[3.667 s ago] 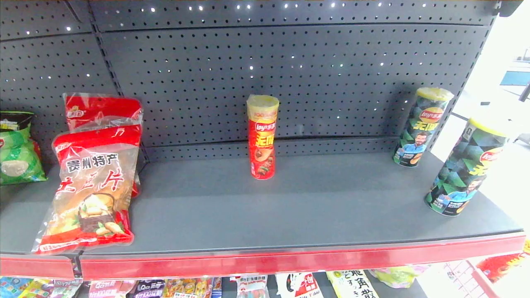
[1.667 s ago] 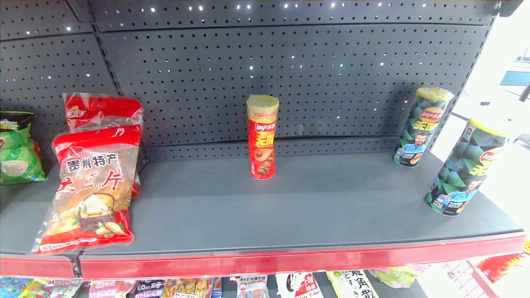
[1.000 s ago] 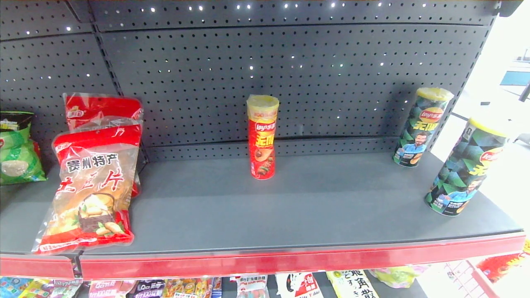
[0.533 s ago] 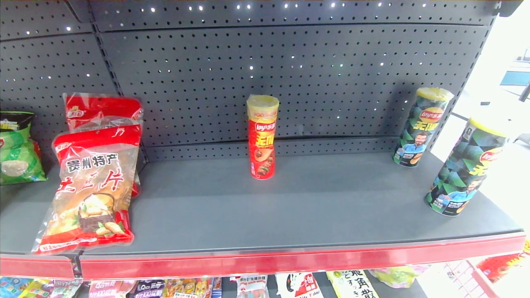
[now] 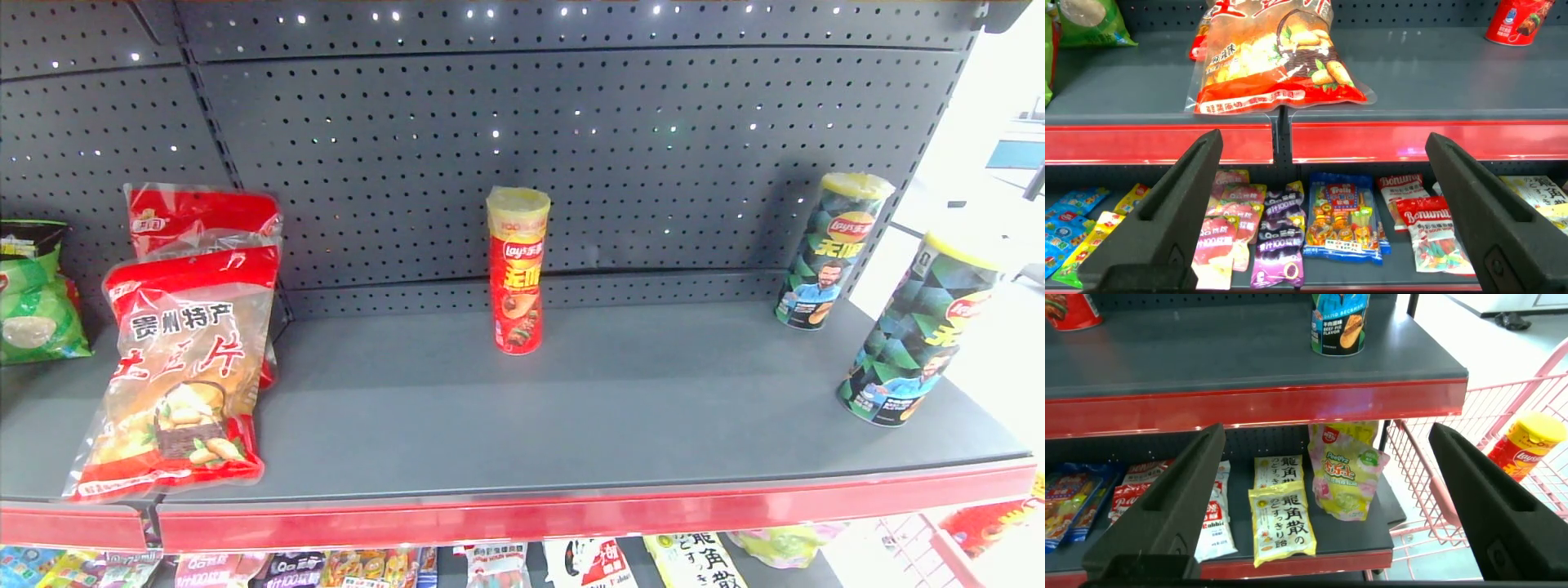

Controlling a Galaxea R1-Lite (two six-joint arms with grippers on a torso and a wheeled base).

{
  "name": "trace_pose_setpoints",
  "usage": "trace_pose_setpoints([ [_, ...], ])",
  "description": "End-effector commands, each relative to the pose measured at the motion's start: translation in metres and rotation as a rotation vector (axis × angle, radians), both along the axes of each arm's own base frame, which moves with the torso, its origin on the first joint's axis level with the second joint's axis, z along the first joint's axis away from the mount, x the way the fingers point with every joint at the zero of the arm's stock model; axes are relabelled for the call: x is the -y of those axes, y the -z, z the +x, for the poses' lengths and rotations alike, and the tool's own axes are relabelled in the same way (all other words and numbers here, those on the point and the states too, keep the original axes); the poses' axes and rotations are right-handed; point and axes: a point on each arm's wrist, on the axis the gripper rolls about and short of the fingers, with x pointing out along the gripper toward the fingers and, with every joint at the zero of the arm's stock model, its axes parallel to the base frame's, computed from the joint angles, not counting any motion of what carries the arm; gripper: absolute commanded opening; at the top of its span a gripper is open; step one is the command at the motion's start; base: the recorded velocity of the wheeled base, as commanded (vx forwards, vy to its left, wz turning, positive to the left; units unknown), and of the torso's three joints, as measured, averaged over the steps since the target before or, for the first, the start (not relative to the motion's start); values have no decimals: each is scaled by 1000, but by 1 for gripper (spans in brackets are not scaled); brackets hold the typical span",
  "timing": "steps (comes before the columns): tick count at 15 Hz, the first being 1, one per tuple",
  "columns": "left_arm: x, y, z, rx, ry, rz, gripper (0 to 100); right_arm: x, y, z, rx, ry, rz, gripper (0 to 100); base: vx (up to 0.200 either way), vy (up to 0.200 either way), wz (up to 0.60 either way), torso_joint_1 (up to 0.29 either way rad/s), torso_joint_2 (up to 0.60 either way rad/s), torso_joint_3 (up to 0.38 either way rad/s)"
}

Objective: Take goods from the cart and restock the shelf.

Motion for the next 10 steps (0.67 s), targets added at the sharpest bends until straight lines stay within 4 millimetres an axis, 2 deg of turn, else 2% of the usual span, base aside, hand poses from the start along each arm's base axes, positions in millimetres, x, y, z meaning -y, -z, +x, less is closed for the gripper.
trace_pose_setpoints([
  [1, 0, 0, 0, -1, -1, 0, 100, 0, 0, 0, 1, 0, 0, 100, 0, 0, 0, 0, 0, 0],
  [5, 0, 0, 0, -1, -1, 1, 100, 0, 0, 0, 1, 2, 0, 100, 0, 0, 0, 0, 0, 0],
  [10, 0, 0, 0, -1, -1, 0, 100, 0, 0, 0, 1, 0, 0, 100, 0, -200, 0, 5, 1, -1],
])
